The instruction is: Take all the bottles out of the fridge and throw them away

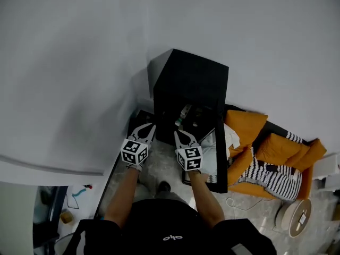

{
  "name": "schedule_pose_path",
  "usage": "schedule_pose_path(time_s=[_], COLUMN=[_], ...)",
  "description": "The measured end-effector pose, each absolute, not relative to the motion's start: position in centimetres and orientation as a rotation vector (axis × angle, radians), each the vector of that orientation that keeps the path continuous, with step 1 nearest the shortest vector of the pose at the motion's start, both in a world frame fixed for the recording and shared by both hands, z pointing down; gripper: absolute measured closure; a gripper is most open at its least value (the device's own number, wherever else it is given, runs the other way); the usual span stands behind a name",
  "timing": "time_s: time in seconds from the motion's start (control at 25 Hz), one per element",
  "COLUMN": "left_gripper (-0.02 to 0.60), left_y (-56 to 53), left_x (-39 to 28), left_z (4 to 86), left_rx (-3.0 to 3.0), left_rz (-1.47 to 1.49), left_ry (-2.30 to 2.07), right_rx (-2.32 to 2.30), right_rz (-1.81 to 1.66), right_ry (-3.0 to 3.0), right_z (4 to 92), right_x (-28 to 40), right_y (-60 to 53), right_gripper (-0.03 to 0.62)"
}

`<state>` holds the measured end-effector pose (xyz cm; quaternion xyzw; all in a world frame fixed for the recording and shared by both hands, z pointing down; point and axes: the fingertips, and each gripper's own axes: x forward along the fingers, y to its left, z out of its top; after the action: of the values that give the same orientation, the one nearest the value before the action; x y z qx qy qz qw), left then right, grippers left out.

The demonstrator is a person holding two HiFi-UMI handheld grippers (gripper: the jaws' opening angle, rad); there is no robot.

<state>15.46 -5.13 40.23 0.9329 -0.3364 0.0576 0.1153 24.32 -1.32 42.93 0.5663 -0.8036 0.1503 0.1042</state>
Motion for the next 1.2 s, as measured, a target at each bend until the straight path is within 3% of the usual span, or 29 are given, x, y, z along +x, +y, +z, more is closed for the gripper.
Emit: schedule_pose_path(time_s=[0.68,1.2], left_gripper=[0.581,0.581], left_y=[-3.3,-6.2], left_x=[21.7,19.3], left_z=[38.6,38.5], left_rx=[2.863,2.928], left_rz=[0.221,0.252], left_ry=[-0.744,-0.487], right_rx=[1.943,2.155], right_rz=[0.445,0.437], right_ry=[-2.235,-2.059], right_z=[40.6,39.2], right_x=[30.6,28.2], right_y=[2.3,0.3], right_gripper=[0.585,0.585])
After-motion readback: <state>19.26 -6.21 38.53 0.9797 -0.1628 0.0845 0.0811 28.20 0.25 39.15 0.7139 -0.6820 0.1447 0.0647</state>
